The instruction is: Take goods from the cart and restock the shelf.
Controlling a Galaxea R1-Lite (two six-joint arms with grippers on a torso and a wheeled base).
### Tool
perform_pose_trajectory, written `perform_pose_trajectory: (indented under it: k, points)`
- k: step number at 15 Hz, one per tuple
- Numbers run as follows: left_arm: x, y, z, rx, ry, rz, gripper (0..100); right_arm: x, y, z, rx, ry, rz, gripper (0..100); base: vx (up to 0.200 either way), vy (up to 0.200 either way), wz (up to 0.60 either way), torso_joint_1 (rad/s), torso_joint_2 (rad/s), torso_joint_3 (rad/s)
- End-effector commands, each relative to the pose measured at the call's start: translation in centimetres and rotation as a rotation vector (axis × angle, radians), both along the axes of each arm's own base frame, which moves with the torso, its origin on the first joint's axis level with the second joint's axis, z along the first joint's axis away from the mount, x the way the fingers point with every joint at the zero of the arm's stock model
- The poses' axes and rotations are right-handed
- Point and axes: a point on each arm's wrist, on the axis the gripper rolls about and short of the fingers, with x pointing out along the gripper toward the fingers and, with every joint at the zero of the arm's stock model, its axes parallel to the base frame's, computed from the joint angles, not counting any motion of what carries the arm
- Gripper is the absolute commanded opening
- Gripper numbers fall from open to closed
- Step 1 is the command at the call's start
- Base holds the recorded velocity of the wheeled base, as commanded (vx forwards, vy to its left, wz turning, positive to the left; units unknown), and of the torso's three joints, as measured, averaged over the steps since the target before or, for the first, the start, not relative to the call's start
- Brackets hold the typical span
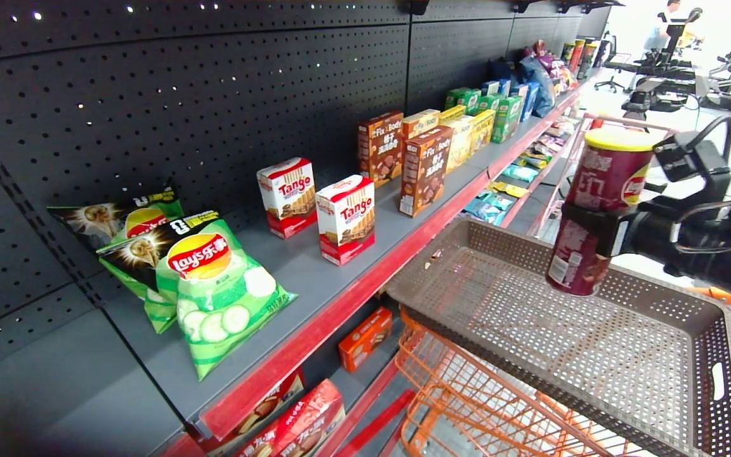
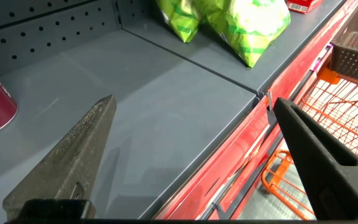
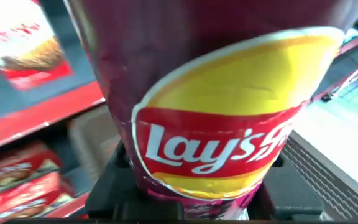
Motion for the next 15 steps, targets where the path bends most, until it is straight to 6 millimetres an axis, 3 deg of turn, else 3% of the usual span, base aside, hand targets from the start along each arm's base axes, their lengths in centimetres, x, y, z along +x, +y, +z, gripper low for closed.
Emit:
perform_pose_trajectory:
  k: [1, 2, 3, 5, 15]
  points:
    - [0.0, 0.0, 0.0, -0.001, -0.001, 0.001, 100, -7.9, -0.8, 2.2, 0.06, -0.071, 0.033, 0, 0.0, 0.0, 0.0, 0.0, 0.0, 0.0]
    - [0.0, 0.0, 0.0, -0.001, -0.001, 0.001, 100, -8.7, -0.8, 2.1, 0.064, -0.073, 0.041, 0, 0.0, 0.0, 0.0, 0.0, 0.0, 0.0]
    - [0.0, 0.0, 0.0, -0.001, -0.001, 0.001, 100, -11.1, -1.4, 2.1, 0.063, -0.067, 0.039, 0, 0.0, 0.0, 0.0, 0.0, 0.0, 0.0]
    - [0.0, 0.0, 0.0, -0.001, -0.001, 0.001, 100, -13.7, -2.3, 2.4, 0.055, -0.034, 0.002, 0, 0.0, 0.0, 0.0, 0.0, 0.0, 0.0]
    - [0.0, 0.0, 0.0, -0.001, -0.001, 0.001, 100, -17.3, -4.2, 1.9, 0.027, 0.019, -0.153, 0, 0.0, 0.0, 0.0, 0.0, 0.0, 0.0]
